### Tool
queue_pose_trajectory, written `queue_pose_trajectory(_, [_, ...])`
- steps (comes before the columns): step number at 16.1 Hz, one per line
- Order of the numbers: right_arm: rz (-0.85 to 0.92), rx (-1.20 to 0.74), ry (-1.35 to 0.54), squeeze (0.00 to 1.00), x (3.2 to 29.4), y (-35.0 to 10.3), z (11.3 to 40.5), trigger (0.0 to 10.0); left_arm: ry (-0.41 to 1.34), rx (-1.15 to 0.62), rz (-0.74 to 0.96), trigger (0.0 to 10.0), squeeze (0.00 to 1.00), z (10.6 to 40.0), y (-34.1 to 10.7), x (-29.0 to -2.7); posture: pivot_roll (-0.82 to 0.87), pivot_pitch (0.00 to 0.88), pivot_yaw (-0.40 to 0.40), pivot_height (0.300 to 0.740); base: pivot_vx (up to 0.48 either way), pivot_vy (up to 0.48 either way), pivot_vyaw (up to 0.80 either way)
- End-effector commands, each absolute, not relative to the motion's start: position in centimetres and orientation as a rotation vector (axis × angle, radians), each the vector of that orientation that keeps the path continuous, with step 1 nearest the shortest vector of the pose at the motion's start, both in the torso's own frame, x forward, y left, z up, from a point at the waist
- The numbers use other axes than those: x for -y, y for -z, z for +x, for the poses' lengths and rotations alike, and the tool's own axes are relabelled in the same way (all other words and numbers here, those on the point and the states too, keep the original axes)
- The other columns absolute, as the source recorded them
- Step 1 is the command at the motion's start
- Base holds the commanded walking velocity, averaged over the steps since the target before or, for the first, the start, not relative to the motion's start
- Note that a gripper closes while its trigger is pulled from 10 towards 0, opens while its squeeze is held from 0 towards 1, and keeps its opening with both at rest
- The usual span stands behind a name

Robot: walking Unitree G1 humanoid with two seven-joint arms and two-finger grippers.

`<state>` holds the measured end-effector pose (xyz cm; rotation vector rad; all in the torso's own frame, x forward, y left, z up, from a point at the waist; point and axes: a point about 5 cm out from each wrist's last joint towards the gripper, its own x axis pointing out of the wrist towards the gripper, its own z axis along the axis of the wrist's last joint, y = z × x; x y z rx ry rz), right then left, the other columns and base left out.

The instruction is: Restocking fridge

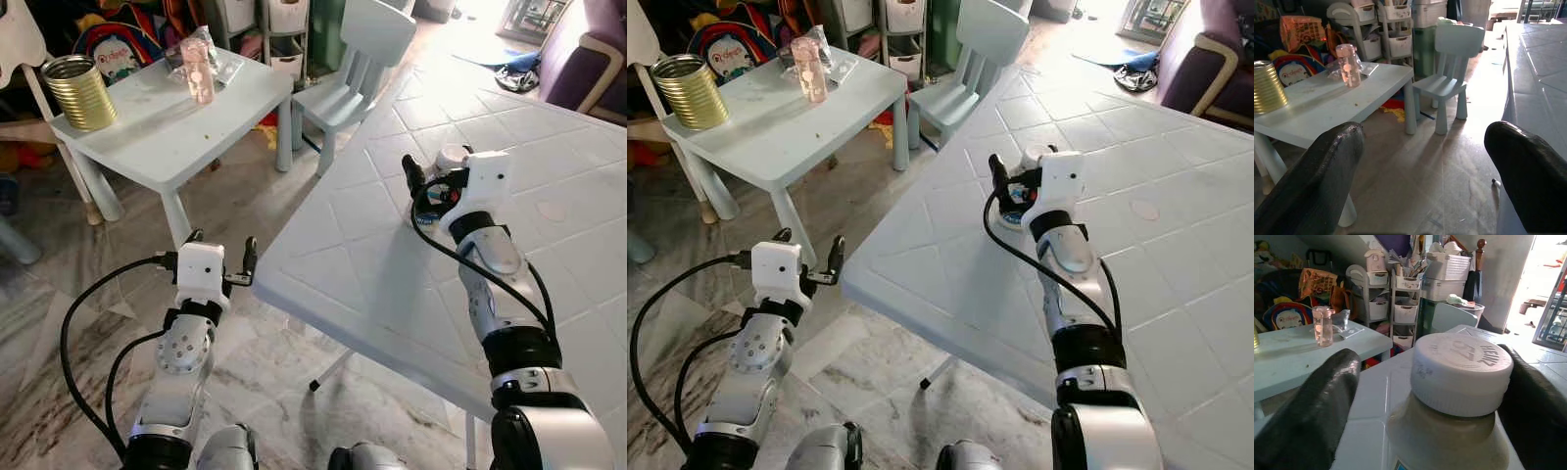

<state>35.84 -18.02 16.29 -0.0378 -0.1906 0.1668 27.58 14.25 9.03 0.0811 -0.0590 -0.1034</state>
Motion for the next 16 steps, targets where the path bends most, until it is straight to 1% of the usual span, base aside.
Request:
queue_pose_trajectory(1, [-0.029,0.171,-0.170,0.00,18.3,-16.3,36.1,3.2,0.120,0.061,0.088,10.0,0.00,27.5,-9.2,-14.1,0.11,0.121,-0.039,0.740,0.000,0.000,0.00])
queue_pose_trajectory(2, [-0.031,0.172,-0.170,0.00,18.4,-16.3,36.1,3.0,0.121,0.061,0.088,10.0,0.00,27.5,-9.2,-14.0,0.11,0.121,-0.039,0.740,0.000,0.000,0.00])
queue_pose_trajectory(3, [-0.041,0.174,-0.163,0.00,18.6,-16.6,36.4,2.5,0.125,0.059,0.087,10.0,0.00,27.6,-9.2,-14.0,0.11,0.121,-0.038,0.740,0.000,0.000,0.00])
queue_pose_trajectory(5, [-0.042,0.175,-0.156,0.00,18.9,-16.8,36.6,2.5,0.126,0.058,0.086,10.0,0.00,27.6,-9.1,-13.9,0.12,0.120,-0.039,0.740,0.000,0.000,0.00])
queue_pose_trajectory(7, [-0.056,0.168,-0.153,0.00,18.9,-16.8,36.7,2.3,0.127,0.057,0.087,10.0,0.00,27.6,-9.1,-13.9,0.12,0.119,-0.040,0.740,0.000,0.000,0.00])
queue_pose_trajectory(8, [-0.065,0.157,-0.145,0.00,19.1,-16.7,36.7,1.7,0.126,0.057,0.088,10.0,0.00,27.6,-9.1,-13.9,0.12,0.118,-0.041,0.740,0.000,0.000,0.00])
queue_pose_trajectory(9, [-0.067,0.154,-0.143,0.00,19.1,-16.6,36.7,1.7,0.126,0.057,0.088,10.0,0.00,27.6,-9.1,-13.9,0.12,0.118,-0.041,0.740,0.000,0.000,0.00])
queue_pose_trajectory(11, [-0.071,0.142,-0.130,0.00,19.3,-16.3,36.6,1.0,0.126,0.055,0.088,10.0,0.00,27.7,-9.1,-13.9,0.12,0.112,-0.039,0.740,0.000,0.000,0.00])
queue_pose_trajectory(14, [-0.065,0.145,-0.130,0.00,19.2,-16.0,36.3,0.9,0.119,0.043,0.089,10.0,0.00,27.9,-9.0,-13.9,0.11,0.105,-0.039,0.740,0.000,0.000,0.00])
queue_pose_trajectory(15, [-0.068,0.145,-0.128,0.00,19.2,-15.9,36.1,0.2,0.116,0.051,0.096,10.0,0.00,28.1,-9.3,-14.0,0.12,0.106,-0.040,0.740,0.000,0.000,0.00])
queue_pose_trajectory(16, [-0.068,0.146,-0.127,0.00,19.2,-15.8,36.1,0.2,0.113,0.055,0.099,10.0,0.00,28.2,-9.4,-14.1,0.12,0.107,-0.041,0.740,0.000,0.000,0.00])
